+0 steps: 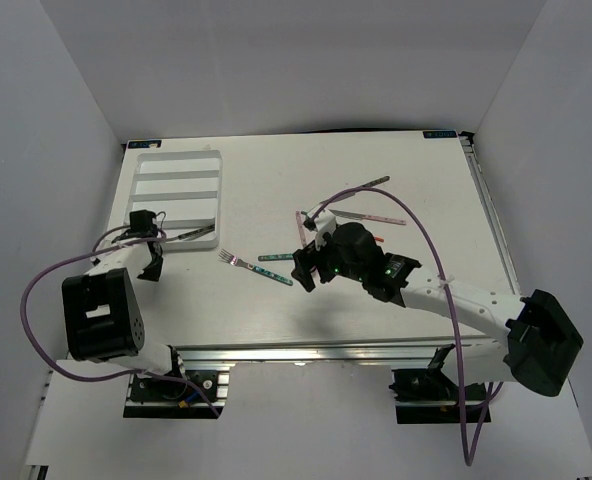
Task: Sort the eating utensils into containers
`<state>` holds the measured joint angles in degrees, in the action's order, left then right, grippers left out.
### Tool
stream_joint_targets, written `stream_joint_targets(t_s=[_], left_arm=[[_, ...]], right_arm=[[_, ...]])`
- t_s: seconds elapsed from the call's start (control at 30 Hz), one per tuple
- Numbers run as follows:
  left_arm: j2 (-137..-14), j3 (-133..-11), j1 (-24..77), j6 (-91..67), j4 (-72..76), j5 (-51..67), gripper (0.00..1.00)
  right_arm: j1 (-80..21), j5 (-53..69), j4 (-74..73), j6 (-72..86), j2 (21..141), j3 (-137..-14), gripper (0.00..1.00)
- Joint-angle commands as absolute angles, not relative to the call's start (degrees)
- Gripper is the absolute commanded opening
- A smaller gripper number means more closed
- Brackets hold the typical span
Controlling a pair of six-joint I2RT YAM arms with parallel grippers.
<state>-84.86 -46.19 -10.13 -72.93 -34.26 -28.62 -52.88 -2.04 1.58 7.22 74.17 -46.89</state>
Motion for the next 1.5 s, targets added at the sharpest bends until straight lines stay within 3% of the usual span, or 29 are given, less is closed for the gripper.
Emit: stream_joint_targets(t_s=[0.0,0.27,0.7,1.2,1.3,1.33,1.4,1.43,1.47], left_arm=[[-85.86,-44.91,-10.63,-73.91,-26.12,-26.10,0.00],[-87.10,-43.51,-11.69,-73.57,-19.34,-29.70,0.00],[-86.48,-40.25,-14.32,-68.56,1.56,-24.45,0.00],[-84.39,-42.10,-15.12,-66.10,0.98,-18.20,0.00],[-78.77,-42.80,-15.03,-63.64,-6.66,-16.96,0.20],[-77.01,-43.24,-15.12,-62.76,-8.51,-16.88,0.36],[-71.14,-43.50,-15.12,-60.22,-13.43,-17.22,0.53],[-69.02,-43.68,-15.12,-59.34,-15.10,-17.40,0.70],[-66.99,-44.20,-15.12,-58.11,-17.90,-17.75,0.76]], right_arm=[[-52.74,-2.29,3.69,6.07,72.33,-46.76,0.89],[-52.74,-1.76,4.04,5.19,71.72,-46.14,0.89],[-52.73,-0.79,3.96,3.69,72.60,-46.76,0.89],[-52.73,1.23,2.90,2.37,76.72,-48.42,0.89],[-52.73,2.37,-2.00,1.15,83.83,-53.77,0.89],[-52.73,3.07,-3.50,0.79,86.11,-55.53,0.89],[-52.73,4.13,-5.09,0.35,92.18,-59.56,0.87],[-52.73,4.30,-5.18,0.35,94.11,-60.72,0.84],[-52.73,4.39,-5.45,-1.30,97.61,-62.21,0.83]])
